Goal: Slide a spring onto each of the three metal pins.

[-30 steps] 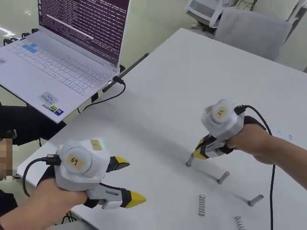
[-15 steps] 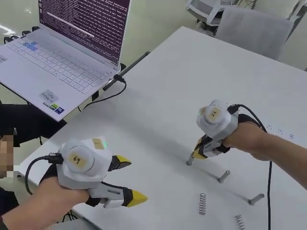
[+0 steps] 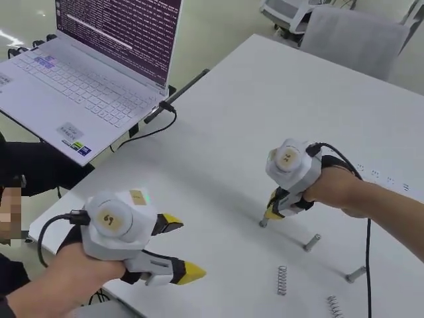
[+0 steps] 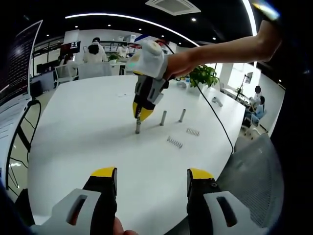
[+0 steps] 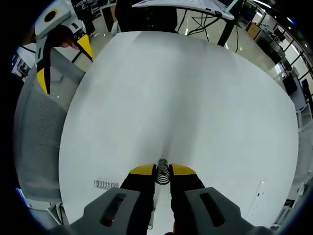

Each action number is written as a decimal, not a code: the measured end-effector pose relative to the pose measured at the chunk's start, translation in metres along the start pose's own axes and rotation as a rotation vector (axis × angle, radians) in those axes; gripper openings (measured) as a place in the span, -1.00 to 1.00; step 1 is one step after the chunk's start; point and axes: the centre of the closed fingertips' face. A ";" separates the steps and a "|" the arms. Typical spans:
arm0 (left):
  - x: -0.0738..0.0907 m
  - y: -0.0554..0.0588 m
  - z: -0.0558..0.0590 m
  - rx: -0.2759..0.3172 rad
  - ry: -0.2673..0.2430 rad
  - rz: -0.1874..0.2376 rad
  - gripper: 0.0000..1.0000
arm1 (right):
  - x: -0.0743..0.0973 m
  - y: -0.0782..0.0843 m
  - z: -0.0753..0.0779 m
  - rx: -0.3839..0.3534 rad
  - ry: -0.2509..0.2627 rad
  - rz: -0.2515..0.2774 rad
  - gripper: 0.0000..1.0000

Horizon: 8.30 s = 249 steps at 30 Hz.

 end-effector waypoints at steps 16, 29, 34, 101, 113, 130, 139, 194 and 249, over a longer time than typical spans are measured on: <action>-0.002 0.000 0.001 0.004 0.006 -0.001 0.06 | -0.020 0.004 -0.002 0.003 -0.027 -0.039 -0.82; -0.001 -0.001 0.000 0.002 0.001 -0.002 0.05 | -0.021 0.001 0.001 -0.001 -0.025 -0.032 -0.79; -0.002 -0.002 0.001 -0.003 0.005 -0.002 0.06 | -0.018 0.000 0.001 -0.010 -0.020 -0.023 -0.74; -0.001 -0.020 0.013 -0.006 0.032 0.007 0.24 | 0.088 0.021 -0.023 -0.341 0.273 0.276 -0.14; -0.001 -0.020 0.017 -0.003 0.040 0.006 0.24 | 0.108 0.037 -0.046 -0.434 0.375 0.366 -0.09; -0.003 -0.026 0.017 -0.015 0.039 0.007 0.24 | 0.120 0.069 -0.090 -0.608 0.428 0.479 0.04; -0.004 -0.030 0.015 -0.015 0.033 0.011 0.24 | 0.123 0.090 -0.114 -0.724 0.463 0.540 0.08; -0.040 -0.032 0.041 -0.013 0.077 -0.023 0.24 | 0.123 0.146 -0.197 -0.945 0.521 0.567 0.32; -0.159 0.001 0.077 0.082 0.038 -0.138 0.01 | 0.118 0.145 -0.211 -0.973 0.490 0.568 0.35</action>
Point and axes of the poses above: the centre of the closed fingertips' face, and the gripper's own axes: x roughly backward along the fingers, z roughly to its right, y roughly out of its underside, and after that the axes turned 6 degrees about x, right-handed
